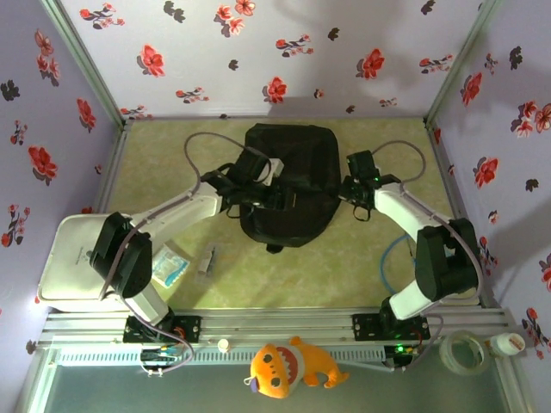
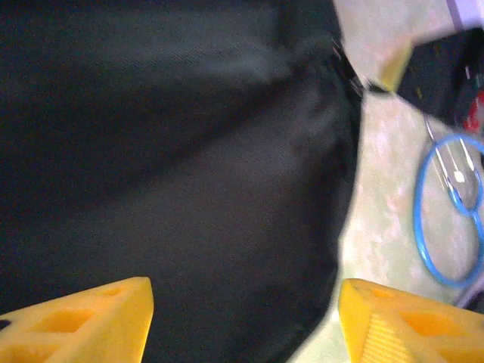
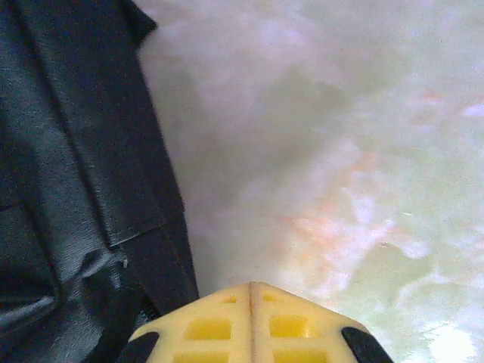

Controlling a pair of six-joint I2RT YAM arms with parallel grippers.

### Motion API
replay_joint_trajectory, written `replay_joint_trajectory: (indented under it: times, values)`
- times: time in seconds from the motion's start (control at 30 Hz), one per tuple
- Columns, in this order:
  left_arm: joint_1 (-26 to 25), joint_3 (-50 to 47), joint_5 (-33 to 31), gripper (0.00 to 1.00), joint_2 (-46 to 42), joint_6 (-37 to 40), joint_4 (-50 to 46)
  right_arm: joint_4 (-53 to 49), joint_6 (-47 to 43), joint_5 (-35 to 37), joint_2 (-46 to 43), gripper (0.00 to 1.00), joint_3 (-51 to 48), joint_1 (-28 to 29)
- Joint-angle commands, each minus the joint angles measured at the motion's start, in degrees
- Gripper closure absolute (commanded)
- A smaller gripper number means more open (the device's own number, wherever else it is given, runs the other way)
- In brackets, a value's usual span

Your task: Pack the student bag

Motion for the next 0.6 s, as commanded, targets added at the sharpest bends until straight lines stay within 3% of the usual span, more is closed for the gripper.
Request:
replay_joint_trajectory:
  times: [0.0, 0.03, 0.07, 0.17, 0.27, 0.43, 0.57]
  values:
    - [1.17, 2.63, -3.81, 0.32, 0.58, 1.39, -4.17, -2.36, -1.47, 2.16, -2.0, 1.0, -2.29, -2.9]
    - [1.14, 3.76, -3.91, 0.32, 1.32, 1.67, -4.1, -2.55, -1.66, 0.94, -2.34, 1.0, -2.22, -3.6]
    - [1.2, 4.82, -3.91, 0.32, 2.21, 1.85, -4.17, -2.44, -1.77, -0.14, -2.78, 0.91, -2.21, -3.95]
    - [1.13, 9.02, -3.56, 0.32, 5.41, 2.19, -3.83, 0.13, -3.41, -4.4, -4.45, 0.51, -1.96, -4.12]
    - [1.11, 12.77, -3.56, 0.32, 8.5, 2.67, -3.77, 0.79, -4.3, -6.16, -3.19, 0.29, -0.08, -4.19]
    - [0.55, 23.9, -3.35, 0.37, 16.08, 0.12, -6.91, -2.72, -3.62, -7.47, 6.31, 0.27, 8.46, -5.74]
    - [-0.79, 31.03, -3.6, 0.4, 21.45, -0.93, -8.1, 2.68, -2.9, -13.79, 9.66, 0.28, 10.33, -7.31]
